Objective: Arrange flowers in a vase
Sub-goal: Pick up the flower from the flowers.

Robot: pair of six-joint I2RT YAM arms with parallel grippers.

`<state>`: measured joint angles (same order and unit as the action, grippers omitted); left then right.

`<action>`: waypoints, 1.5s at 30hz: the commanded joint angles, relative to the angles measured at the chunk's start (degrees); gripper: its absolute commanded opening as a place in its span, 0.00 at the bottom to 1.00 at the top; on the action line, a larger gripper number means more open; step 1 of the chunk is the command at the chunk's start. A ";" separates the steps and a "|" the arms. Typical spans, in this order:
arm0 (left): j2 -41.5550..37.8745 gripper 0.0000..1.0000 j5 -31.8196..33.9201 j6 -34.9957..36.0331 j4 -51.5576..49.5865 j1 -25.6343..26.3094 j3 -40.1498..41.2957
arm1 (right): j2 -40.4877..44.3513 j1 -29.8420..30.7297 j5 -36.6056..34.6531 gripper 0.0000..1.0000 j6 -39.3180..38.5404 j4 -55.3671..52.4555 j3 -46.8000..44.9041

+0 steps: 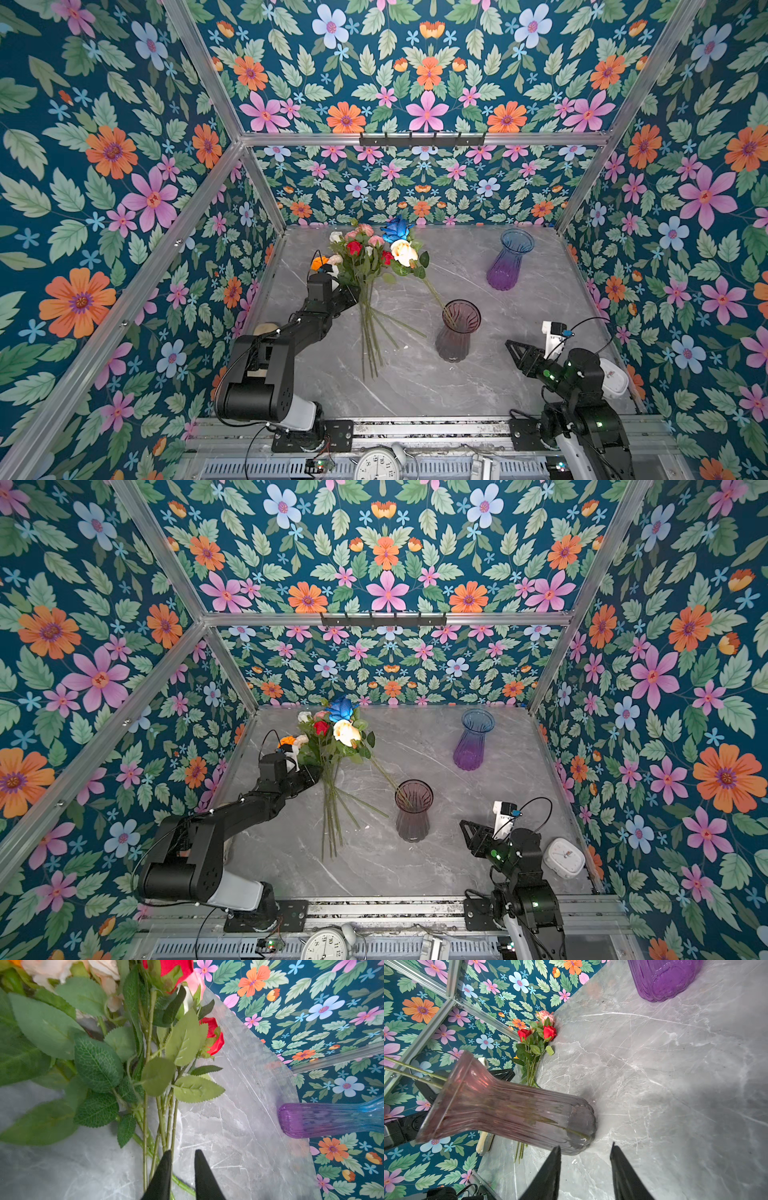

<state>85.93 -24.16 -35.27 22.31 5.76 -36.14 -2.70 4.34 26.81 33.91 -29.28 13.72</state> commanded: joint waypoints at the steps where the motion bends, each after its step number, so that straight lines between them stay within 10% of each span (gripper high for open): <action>1: 1.86 0.20 -2.38 -1.20 3.60 -1.25 -1.61 | 0.32 0.06 0.12 0.42 -0.16 1.15 -0.11; 45: 13.00 0.20 -5.12 -2.94 8.45 -1.90 -1.88 | -0.46 0.07 -0.13 0.43 0.01 1.73 -0.19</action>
<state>98.30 -28.56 -37.65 28.86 3.77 -38.30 -3.01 4.34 26.81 33.91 -28.99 13.54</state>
